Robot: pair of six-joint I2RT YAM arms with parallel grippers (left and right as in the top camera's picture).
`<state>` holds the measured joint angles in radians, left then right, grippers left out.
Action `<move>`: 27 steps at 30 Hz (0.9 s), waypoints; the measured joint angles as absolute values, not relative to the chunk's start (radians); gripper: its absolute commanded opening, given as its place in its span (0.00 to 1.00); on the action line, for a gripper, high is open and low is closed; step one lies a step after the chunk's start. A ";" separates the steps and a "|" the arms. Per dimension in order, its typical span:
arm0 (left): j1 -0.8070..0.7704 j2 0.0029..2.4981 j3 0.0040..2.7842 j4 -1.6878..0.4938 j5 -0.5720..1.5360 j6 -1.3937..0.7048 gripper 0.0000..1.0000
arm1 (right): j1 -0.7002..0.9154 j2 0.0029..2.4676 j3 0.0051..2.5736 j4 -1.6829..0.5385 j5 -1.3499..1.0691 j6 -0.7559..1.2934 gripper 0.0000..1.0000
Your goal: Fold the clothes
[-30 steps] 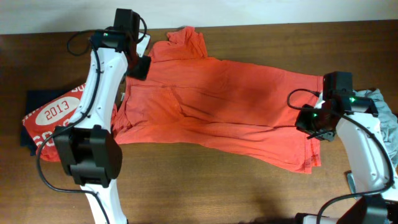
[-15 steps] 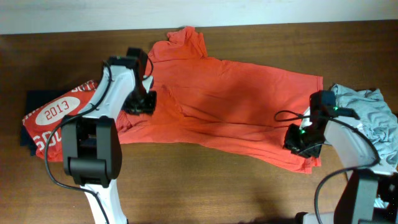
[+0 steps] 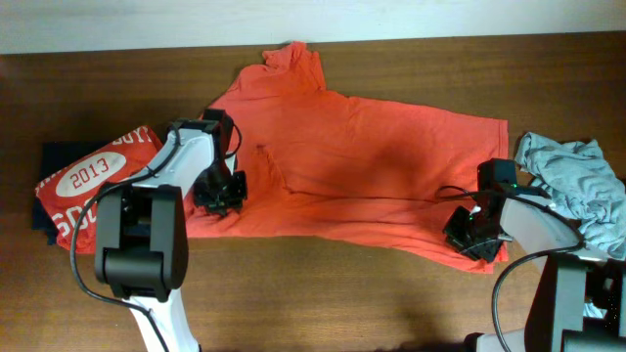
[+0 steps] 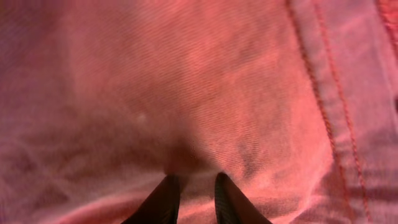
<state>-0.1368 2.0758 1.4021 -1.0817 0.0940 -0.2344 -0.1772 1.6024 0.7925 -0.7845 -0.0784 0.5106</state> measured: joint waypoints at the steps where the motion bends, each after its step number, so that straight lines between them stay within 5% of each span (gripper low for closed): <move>1: -0.136 2.072 1.392 -1.088 0.105 -0.238 0.24 | -0.180 1.602 0.793 -0.785 -0.066 0.519 0.25; 11: -0.150 2.052 1.286 -1.175 0.220 -0.274 0.19 | -0.300 1.602 0.795 -0.779 0.010 0.522 0.26; 18: -0.237 2.045 1.252 -1.197 0.211 -0.290 0.21 | -0.318 1.602 0.797 -0.771 0.026 0.467 0.36; 22: -0.260 2.038 1.262 -1.208 0.178 -0.295 0.31 | -0.322 1.606 0.828 -0.816 0.017 0.453 0.45; 27: -0.253 1.998 1.379 -1.300 0.067 -0.298 0.63 | -0.322 1.578 0.933 -0.933 -0.036 0.446 0.59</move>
